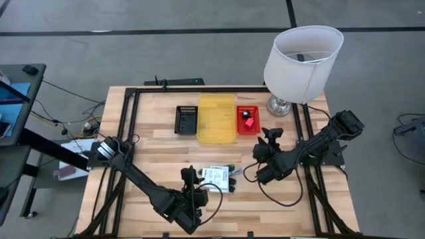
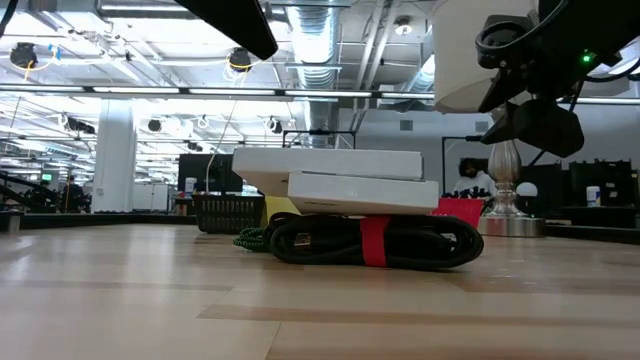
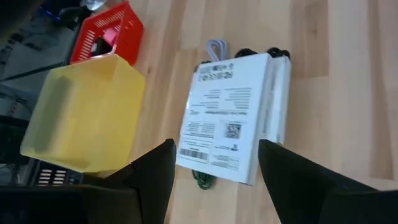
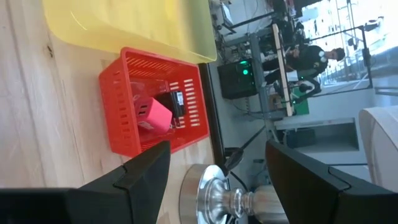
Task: Pick and place items into bin
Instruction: Put the top card reader box into the black bin
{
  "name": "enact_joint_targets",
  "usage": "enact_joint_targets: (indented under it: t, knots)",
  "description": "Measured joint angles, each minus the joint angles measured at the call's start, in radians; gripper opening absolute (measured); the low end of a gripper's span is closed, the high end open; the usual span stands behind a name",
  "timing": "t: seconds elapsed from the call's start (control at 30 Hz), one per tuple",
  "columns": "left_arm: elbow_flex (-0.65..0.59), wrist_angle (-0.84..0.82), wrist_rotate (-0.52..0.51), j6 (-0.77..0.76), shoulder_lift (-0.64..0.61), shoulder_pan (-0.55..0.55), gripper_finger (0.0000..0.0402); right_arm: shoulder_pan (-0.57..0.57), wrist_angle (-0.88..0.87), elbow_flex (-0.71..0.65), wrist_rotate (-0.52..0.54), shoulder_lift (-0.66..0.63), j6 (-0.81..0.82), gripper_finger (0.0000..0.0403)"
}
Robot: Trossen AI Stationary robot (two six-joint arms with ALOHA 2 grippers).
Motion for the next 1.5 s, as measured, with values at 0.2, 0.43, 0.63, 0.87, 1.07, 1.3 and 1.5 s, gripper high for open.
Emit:
enact_joint_targets:
  t: [0.2, 0.43, 0.63, 0.87, 1.07, 1.3, 1.5]
  knots:
    - [0.0, 0.003, 0.001, 0.008, 0.001, -0.004, 0.0221, 0.0, -0.001, 0.0, 0.0, 0.0, 0.0, 0.0258]
    - [0.088, -0.096, -0.01, 0.074, 0.135, -0.002, 0.0221, 0.0, -0.012, 0.0, -0.002, 0.0, 0.007, 0.0258]
    - [0.285, -0.382, 0.0, -0.003, 0.27, 0.005, 0.0221, 0.0, -0.013, 0.0, -0.002, 0.0, 0.008, 0.0258]
    - [0.404, -0.49, 0.017, -0.015, 0.351, -0.006, 0.0221, -0.002, -0.013, 0.0, -0.002, 0.0, 0.008, 0.0258]
    - [0.412, -0.491, 0.028, -0.012, 0.36, -0.005, 0.0221, -0.001, -0.018, 0.0, -0.002, 0.0, 0.008, 0.0258]
    - [0.383, -0.438, 0.077, -0.012, 0.361, -0.004, 0.0221, -0.001, -0.024, 0.0, -0.002, 0.0, 0.008, 0.0258]
    - [0.372, -0.414, 0.079, -0.023, 0.361, -0.004, 0.0221, -0.001, -0.027, 0.0, -0.001, 0.0, 0.008, 0.0258]
